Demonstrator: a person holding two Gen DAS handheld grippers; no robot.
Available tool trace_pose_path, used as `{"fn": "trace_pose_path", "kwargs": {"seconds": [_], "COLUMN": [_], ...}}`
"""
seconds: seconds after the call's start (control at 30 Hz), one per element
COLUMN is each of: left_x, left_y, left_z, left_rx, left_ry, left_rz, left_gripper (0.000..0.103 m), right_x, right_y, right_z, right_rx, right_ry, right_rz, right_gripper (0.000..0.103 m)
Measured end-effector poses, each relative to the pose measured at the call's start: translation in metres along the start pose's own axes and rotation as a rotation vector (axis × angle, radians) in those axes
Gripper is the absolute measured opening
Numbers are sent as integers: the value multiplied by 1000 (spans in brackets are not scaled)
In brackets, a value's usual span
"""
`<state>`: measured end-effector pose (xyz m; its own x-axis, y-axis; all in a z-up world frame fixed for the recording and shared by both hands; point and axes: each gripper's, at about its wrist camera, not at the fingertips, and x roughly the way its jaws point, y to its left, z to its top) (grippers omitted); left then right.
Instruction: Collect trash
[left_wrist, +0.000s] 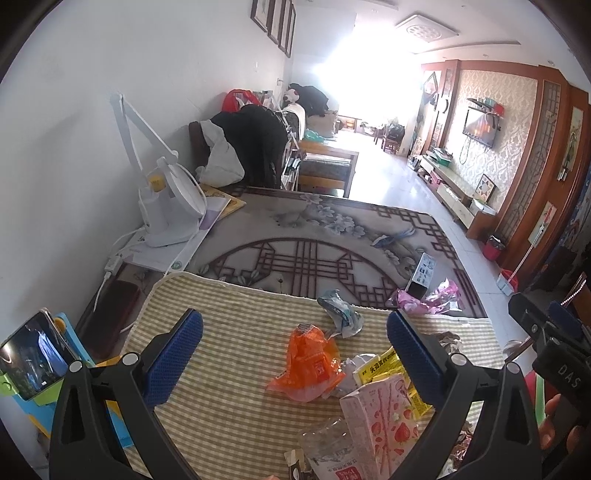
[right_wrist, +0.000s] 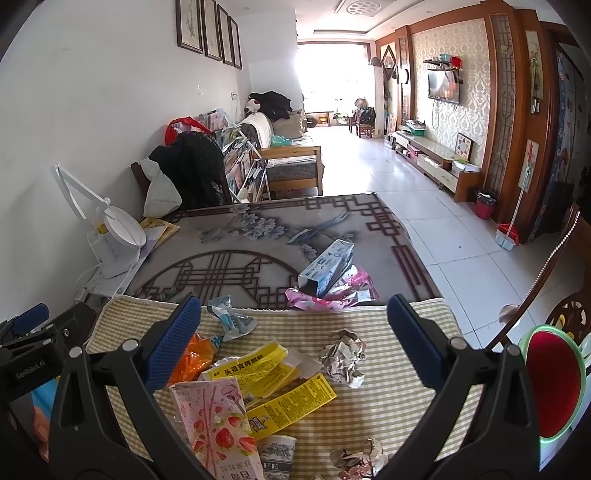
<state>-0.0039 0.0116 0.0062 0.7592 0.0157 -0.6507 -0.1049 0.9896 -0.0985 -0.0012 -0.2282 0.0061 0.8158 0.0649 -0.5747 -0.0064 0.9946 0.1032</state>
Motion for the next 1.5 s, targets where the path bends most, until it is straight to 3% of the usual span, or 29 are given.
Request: {"fn": "trace_pose_path", "kwargs": {"seconds": [1.17, 1.5], "left_x": [-2, 3], "left_y": [0, 3], "left_z": [-6, -10], "left_rx": [-6, -17], "left_ry": [-6, 10], "left_rz": [14, 1], "left_gripper": [95, 95], "right_x": [2, 15], "right_y": [-5, 3], "right_z": [-7, -13], "right_rx": [3, -29], "right_ry": [21, 84], "right_rz": [-2, 18], "right_gripper": [100, 100]}}
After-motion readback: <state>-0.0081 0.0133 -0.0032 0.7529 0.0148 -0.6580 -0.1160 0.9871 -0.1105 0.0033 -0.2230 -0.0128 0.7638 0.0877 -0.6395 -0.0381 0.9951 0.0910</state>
